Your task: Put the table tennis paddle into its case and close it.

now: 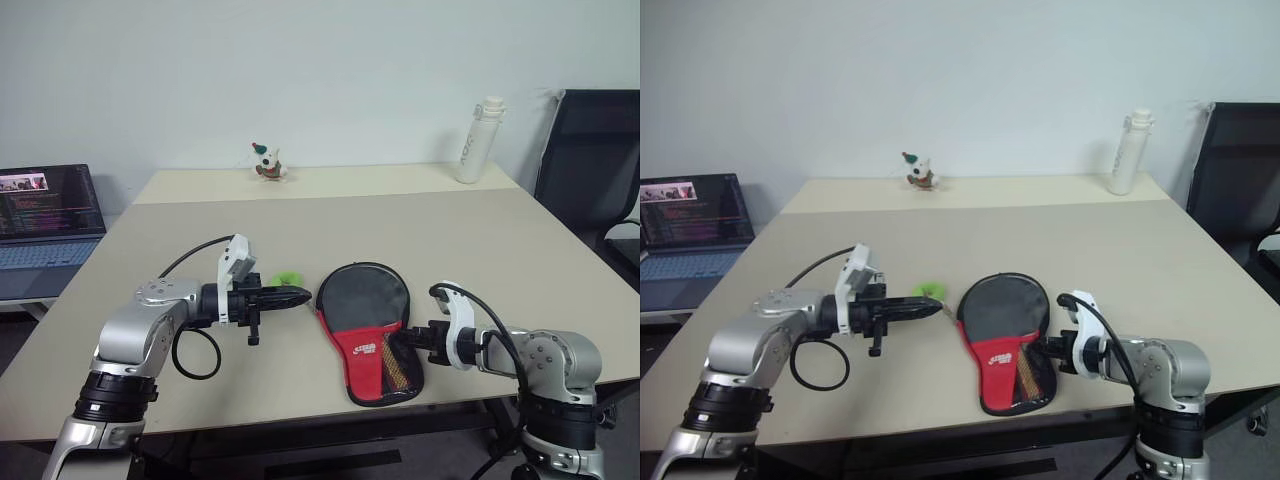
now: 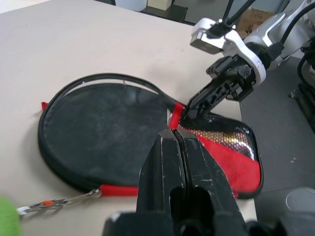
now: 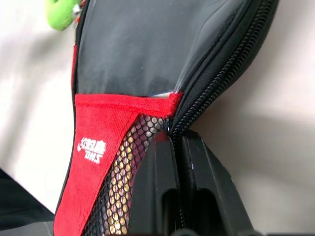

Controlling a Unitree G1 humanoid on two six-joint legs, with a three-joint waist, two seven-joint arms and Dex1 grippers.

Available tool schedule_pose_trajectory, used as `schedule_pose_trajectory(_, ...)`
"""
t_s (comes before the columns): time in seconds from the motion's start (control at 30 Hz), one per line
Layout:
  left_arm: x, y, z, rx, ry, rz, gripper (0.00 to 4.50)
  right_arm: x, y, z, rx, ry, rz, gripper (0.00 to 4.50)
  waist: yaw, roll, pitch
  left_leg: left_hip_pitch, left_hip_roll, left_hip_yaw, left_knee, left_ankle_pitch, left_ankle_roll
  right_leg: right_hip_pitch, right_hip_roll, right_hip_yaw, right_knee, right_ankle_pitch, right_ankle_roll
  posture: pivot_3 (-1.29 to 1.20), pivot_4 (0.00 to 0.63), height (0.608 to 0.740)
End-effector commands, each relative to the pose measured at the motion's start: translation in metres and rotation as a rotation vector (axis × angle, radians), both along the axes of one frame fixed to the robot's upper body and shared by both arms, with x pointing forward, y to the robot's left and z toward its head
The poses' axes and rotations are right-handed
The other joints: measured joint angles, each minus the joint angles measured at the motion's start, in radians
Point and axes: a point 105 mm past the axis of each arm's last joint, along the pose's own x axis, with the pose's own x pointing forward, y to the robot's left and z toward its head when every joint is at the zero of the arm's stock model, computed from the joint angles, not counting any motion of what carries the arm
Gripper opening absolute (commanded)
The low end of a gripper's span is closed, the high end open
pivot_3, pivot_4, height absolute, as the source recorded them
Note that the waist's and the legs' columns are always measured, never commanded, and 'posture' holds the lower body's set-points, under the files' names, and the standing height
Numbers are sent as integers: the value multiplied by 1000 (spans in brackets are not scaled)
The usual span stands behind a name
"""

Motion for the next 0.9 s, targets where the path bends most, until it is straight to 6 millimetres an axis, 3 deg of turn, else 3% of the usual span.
schedule_pose_trajectory(0.03, -3, -4, 10, 10, -48, -22, 0, 2, 1, 11, 4, -33, 13, 22, 0, 0, 0, 0, 0, 0, 0, 0, 0, 0, 0, 0, 0, 0, 0, 0, 150, 740)
schedule_pose_trajectory(0.2, -3, -5, 9, 11, -52, -25, 0, 2, 8, 12, 34, -35, 9, 22, 0, 0, 0, 0, 0, 0, 0, 0, 0, 0, 0, 0, 0, 0, 0, 0, 150, 740)
schedule_pose_trajectory(0.3, -3, -5, 9, 13, -50, -24, 0, 0, 11, 12, 58, -40, 2, 714, -1, 0, 0, 0, 0, 0, 0, 0, 0, 0, 0, 0, 0, 0, 0, 0, 150, 740)
schedule_pose_trajectory(0.5, -3, -4, 7, 11, -47, -17, 0, -17, 11, 17, 52, -89, 60, 2843, 0, 0, 0, 0, 0, 0, 0, 0, 0, 0, 0, 0, 0, 0, 0, 0, 150, 740)
schedule_pose_trajectory(0.67, 3, 2, 6, 3, -55, 36, 0, -39, -5, 37, -193, -228, 233, 4415, 0, 0, 1, 0, -1, 1, 0, 0, 0, 0, -1, 1, -2, 0, 0, 0, 150, 740)
schedule_pose_trajectory(0.73, 6, 5, 6, -5, -54, 69, 0, -40, -5, 55, -241, -336, 310, 4467, -1, 0, 1, 0, 0, 1, -1, 0, 0, 0, -1, 1, -2, 0, 0, 0, 150, 740)
schedule_pose_trajectory(0.83, 14, 10, 7, -23, -51, 129, 0, -31, 8, 82, -167, -469, 354, 4467, -7, -1, 1, 2, 1, 1, -1, 0, 1, 0, 1, 1, -2, 0, 0, 0, 150, 740)
schedule_pose_trajectory(0.9, 20, 13, 5, -24, -45, 171, 0, -21, 20, 88, -126, -515, 360, 4467, -8, -1, 1, 2, 1, 1, -1, 0, 1, 0, 1, 1, -1, 0, 0, 0, 150, 740)
